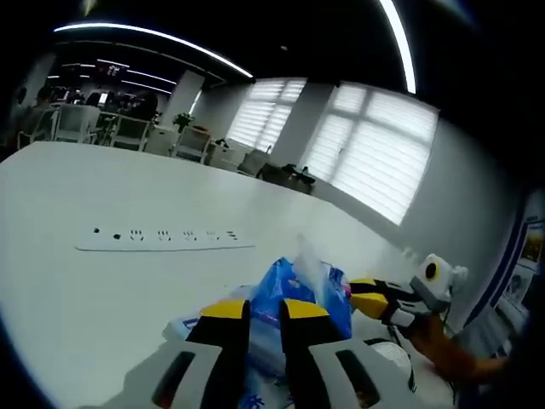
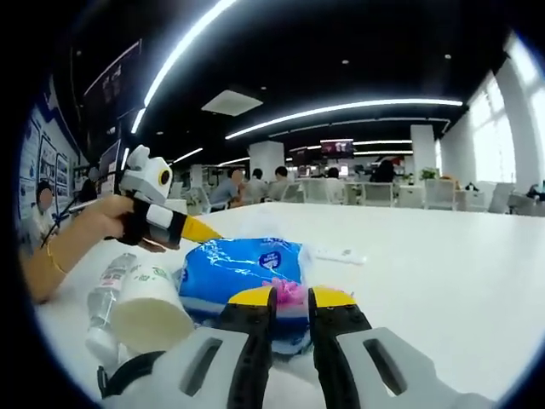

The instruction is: Arrange the tabletop items into an orderly group along one side of the table until the central work area is clear of visible clutter.

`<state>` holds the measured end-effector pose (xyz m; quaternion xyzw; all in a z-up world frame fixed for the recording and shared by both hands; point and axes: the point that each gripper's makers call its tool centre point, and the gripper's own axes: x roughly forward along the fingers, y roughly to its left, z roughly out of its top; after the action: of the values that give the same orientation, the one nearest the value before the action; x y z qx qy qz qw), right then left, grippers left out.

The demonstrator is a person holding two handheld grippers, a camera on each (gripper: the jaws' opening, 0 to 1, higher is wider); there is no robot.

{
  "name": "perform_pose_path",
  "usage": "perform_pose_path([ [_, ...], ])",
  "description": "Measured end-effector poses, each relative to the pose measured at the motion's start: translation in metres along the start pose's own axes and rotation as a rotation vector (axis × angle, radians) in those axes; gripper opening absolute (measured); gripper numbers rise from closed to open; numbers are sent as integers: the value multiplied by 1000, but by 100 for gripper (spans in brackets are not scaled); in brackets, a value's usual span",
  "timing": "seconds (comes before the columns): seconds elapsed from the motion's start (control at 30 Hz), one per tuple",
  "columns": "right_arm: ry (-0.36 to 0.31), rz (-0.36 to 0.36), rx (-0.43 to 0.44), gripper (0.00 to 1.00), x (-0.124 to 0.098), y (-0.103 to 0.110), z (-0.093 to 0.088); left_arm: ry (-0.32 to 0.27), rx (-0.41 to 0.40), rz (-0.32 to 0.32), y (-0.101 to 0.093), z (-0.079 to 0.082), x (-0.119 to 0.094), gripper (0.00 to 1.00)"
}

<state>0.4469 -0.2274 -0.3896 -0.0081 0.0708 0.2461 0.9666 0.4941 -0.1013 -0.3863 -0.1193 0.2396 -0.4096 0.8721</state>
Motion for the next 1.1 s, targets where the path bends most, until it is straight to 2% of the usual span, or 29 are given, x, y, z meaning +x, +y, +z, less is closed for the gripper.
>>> perform_pose_path([
  [0.23, 12, -31, -69, 4, 0, -3, -3, 11, -2, 3, 1, -5, 3, 7],
  [0.37, 18, -36, -74, 1, 0, -5, -3, 9, 2, 5, 0, -5, 4, 6],
  [0.43, 19, -40, -74, 0, 0, -5, -3, 5, -7, 2, 0, -3, 4, 0],
  [0.53, 19, -46, -73, 0, -1, -6, -2, -1, -16, 0, 0, -1, 5, 0],
  [0.87, 2, -62, -116, 0, -7, -5, 8, -35, 53, 26, -8, 5, 7, 0],
  [1.1, -13, -70, -101, 0, -14, -8, 16, -82, 115, 38, -17, 14, 8, 0],
])
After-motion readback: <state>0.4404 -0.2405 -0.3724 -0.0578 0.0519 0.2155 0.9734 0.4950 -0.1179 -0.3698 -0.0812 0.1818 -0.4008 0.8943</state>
